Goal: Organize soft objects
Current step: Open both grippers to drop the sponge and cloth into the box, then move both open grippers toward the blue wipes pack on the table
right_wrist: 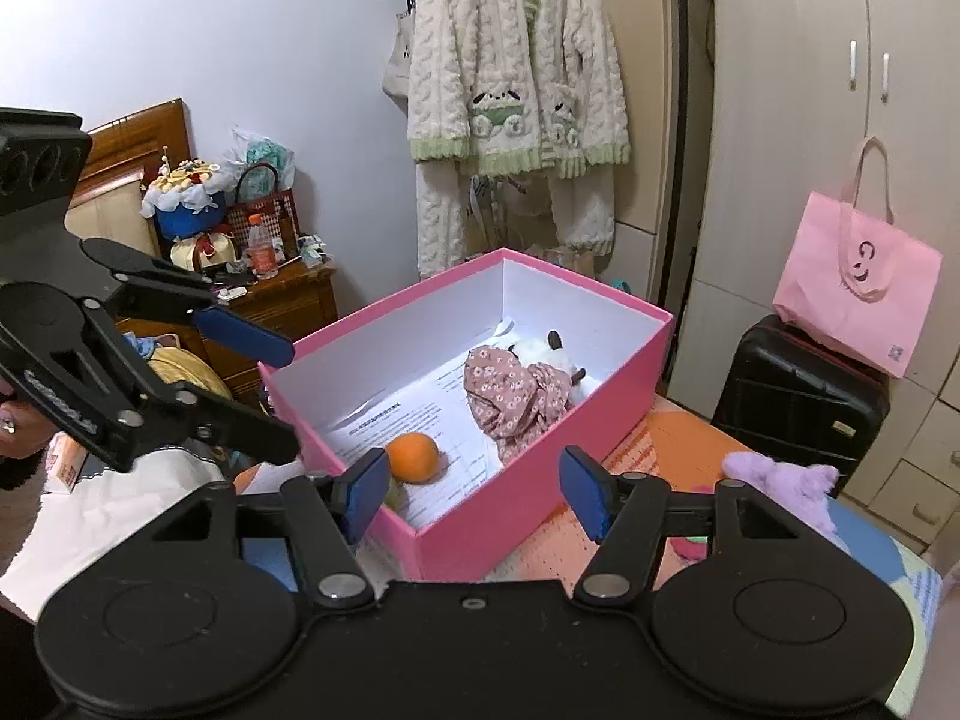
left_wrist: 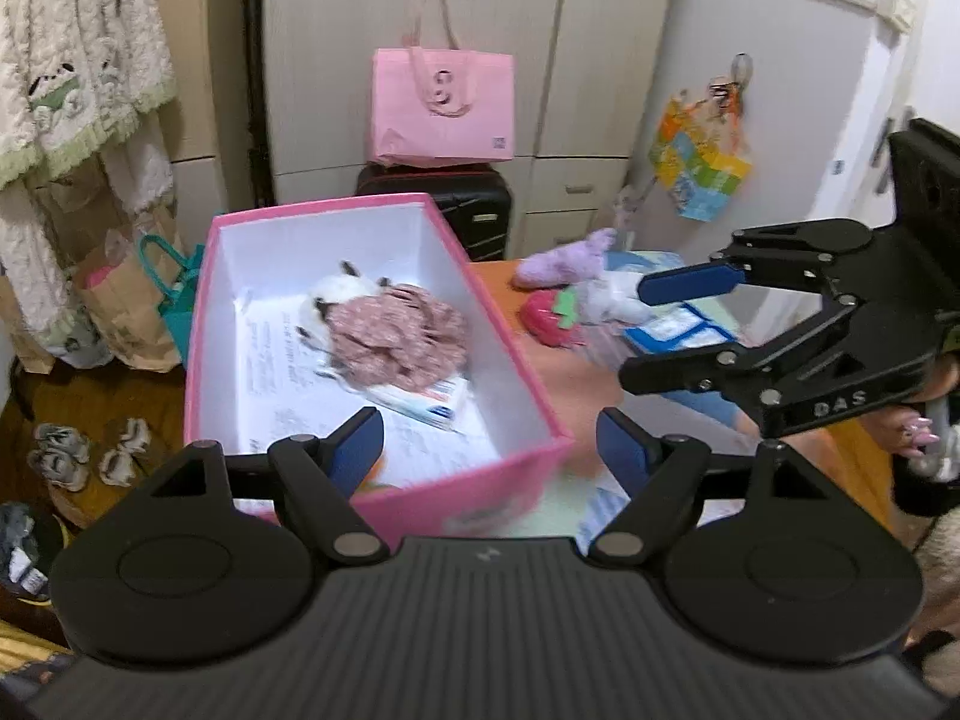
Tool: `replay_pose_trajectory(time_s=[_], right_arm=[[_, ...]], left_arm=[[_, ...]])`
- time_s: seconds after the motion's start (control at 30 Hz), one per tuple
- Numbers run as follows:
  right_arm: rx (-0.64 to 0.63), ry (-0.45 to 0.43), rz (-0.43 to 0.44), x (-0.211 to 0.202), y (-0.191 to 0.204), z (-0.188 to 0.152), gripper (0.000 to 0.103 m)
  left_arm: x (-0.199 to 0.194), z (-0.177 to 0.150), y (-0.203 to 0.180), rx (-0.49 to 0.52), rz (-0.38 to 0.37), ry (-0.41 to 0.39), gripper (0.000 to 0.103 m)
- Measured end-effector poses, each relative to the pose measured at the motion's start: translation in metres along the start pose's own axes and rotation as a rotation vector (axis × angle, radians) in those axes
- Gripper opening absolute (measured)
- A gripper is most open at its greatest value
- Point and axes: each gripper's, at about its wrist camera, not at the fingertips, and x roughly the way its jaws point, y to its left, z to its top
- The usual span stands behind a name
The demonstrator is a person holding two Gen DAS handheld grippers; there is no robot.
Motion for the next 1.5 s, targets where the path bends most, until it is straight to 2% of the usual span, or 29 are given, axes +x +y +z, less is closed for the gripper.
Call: replay_pose_trajectory(time_s=[0.1,0.27,0.5,0.57,0.67,0.87,1.0,1.2,1.33,1.5], right_arm=[[0.000,0.014,0.002,-0.016,0.003,-0.008,0.069],[-0.004,-0.007,-0.048,-0.043,0.006,-0.025,0.069],[0.025,-0.013,-0.107,-0.070,-0.005,-0.055,0.072],[0.041,-0.020,-0.135,-0.079,-0.009,-0.062,0.072],[0.067,-0.026,-0.151,-0.090,-0.017,-0.070,0.073],[0.092,-0.025,-0.201,-0.097,-0.037,-0.097,0.074],[0.118,-0.055,-0.196,-0.098,-0.053,-0.116,0.075],[0.103,-0.045,-0.304,-0.082,-0.082,-0.140,0.082],[0.109,-0.036,-0.313,-0.070,-0.103,-0.148,0.082],[0.085,-0.140,-0.292,-0.062,-0.123,-0.159,0.083]], left_arm=[[-0.011,-0.006,-0.016,0.022,0.003,-0.006,0.080],[-0.022,-0.016,-0.045,0.079,-0.025,-0.015,0.082],[-0.020,-0.019,-0.080,0.142,-0.068,-0.006,0.083],[-0.019,-0.016,-0.090,0.155,-0.082,-0.014,0.088],[-0.015,-0.014,-0.103,0.188,-0.095,-0.029,0.089],[0.012,-0.010,-0.117,0.183,-0.167,0.016,0.089],[0.037,-0.008,-0.126,0.185,-0.212,0.049,0.089],[0.056,-0.005,-0.127,0.125,-0.283,-0.058,0.090],[0.081,-0.001,-0.128,0.103,-0.268,-0.090,0.090],[0.120,-0.001,-0.126,0.056,-0.271,-0.089,0.091]])
